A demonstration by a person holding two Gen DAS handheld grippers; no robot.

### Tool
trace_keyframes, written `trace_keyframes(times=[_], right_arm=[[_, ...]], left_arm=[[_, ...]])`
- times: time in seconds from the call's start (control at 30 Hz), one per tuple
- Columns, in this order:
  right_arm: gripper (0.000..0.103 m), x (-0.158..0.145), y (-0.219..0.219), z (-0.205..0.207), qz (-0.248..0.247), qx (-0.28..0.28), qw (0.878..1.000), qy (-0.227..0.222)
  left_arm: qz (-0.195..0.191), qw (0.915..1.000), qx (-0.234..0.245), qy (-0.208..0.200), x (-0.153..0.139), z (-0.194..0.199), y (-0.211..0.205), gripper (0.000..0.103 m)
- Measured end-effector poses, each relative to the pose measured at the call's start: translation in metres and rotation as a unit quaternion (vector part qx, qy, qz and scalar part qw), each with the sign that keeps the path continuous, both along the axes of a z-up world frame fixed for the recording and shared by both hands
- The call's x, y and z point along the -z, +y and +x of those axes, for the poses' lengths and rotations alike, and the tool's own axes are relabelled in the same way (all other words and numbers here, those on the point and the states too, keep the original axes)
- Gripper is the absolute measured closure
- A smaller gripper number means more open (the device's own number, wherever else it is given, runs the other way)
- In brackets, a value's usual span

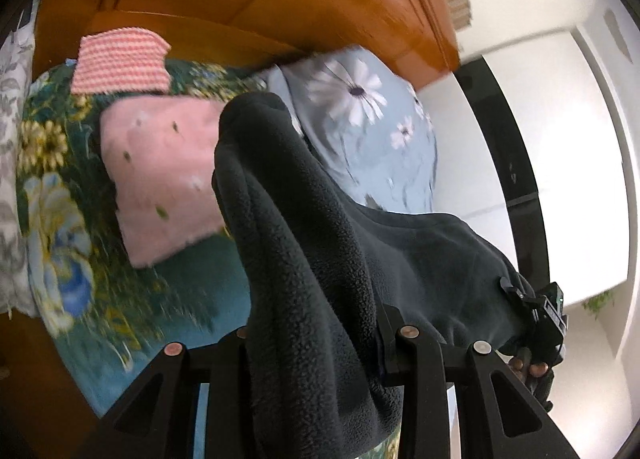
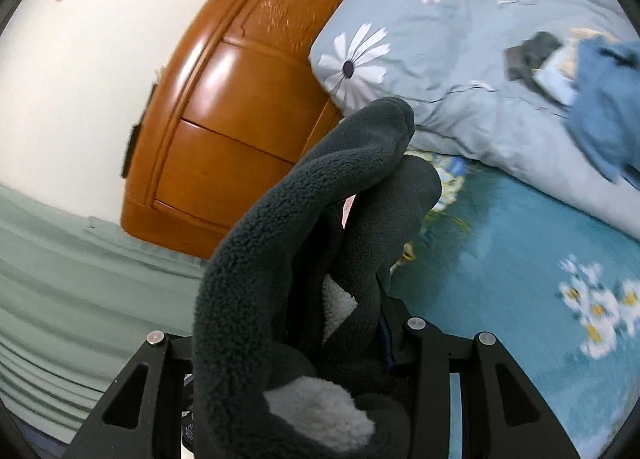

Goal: Fold clothes
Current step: 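Carry the folded sweatshirt with both grippers toward the pink folded cloth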

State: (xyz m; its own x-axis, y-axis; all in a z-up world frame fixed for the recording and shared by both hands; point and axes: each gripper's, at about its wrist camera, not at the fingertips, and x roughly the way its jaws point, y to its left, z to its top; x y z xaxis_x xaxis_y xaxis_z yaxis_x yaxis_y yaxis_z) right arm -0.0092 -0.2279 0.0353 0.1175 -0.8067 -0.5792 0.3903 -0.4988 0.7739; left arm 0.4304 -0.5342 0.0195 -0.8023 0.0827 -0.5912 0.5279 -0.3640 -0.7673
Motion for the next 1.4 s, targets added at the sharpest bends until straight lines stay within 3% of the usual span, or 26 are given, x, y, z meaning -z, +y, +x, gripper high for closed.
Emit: trace_keyframes(times=[0.33,0.57,0.7,1.0,1.23,1.4], right_arm=[[0.059,0.026,-0.196,-0.055,0.036,-0.104,0.994,0.009],[0.059,0.047,-0.308,-0.076,0.02,-0.174,0.984,0.013],[0.059,0.075,-0.354,-0.076,0.007,-0.229,0.973,0.015],[0.059,0.177,-0.371,-0.084,0.07,-0.272,0.959,-0.022],[0.059,0.227,-0.344,-0.111,0.102,-0.242,0.964,-0.045],[0.058,0.263,-0.336,-0.112,0.122,-0.225,0.965,-0.062]], left_arm=[[0.002,0.9968,-0.079,-0.009,0.038,0.0,-0.13,0.069],[-0.029,0.9894,-0.142,-0.013,0.048,0.019,-0.176,0.069],[-0.039,0.9836,-0.174,-0.027,0.07,0.033,-0.181,0.069],[0.014,0.9821,-0.179,-0.058,0.148,0.034,-0.157,0.069],[0.062,0.9833,-0.152,-0.078,0.196,0.029,-0.119,0.069],[0.08,0.9788,-0.168,-0.085,0.219,0.031,-0.121,0.068]])
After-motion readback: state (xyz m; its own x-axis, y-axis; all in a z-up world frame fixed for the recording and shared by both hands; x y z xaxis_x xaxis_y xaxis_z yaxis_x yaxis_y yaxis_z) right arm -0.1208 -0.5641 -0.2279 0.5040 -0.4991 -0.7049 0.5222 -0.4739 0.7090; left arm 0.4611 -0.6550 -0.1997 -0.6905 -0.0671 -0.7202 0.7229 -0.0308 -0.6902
